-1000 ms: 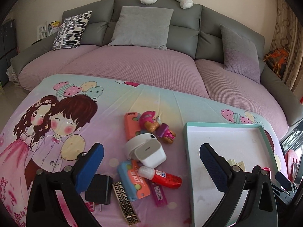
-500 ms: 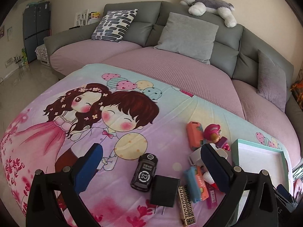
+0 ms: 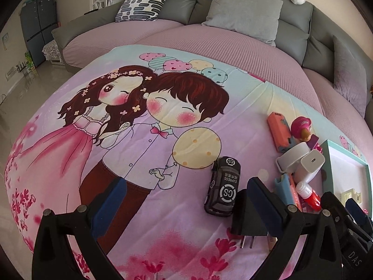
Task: Organize rigid objects
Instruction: 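Move both grippers back toward the remaining objects on the bed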
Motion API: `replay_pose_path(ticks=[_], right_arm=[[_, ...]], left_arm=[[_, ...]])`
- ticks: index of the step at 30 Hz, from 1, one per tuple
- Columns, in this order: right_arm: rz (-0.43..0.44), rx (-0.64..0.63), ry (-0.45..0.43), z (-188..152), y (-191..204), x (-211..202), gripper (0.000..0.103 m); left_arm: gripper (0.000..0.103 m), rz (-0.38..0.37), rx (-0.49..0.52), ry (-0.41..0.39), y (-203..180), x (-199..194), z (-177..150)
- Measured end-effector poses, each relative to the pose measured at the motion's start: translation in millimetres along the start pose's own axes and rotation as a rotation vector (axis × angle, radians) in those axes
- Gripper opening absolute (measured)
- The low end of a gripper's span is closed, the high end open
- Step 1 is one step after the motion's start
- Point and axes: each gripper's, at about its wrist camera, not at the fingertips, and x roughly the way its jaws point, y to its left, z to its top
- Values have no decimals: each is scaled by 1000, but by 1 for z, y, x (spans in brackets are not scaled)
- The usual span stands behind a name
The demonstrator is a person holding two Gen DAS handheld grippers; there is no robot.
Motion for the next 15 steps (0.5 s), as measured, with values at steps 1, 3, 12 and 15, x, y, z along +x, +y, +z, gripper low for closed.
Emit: replay_pose_path(ticks=[1, 3, 12, 15], right_arm=[[-4, -12, 3, -1, 3, 1, 103], [-10, -23, 11, -2, 6, 3, 103], [-25, 16, 37, -3, -3, 11, 103], [-25, 22, 42, -4, -4, 13, 103]], left_arm=[[103, -6, 1, 10, 0, 3, -1], [103, -28, -1, 29, 0, 10, -1], [103, -78, 8, 101, -19, 47, 9], [103, -35, 25, 112, -22, 57, 12]])
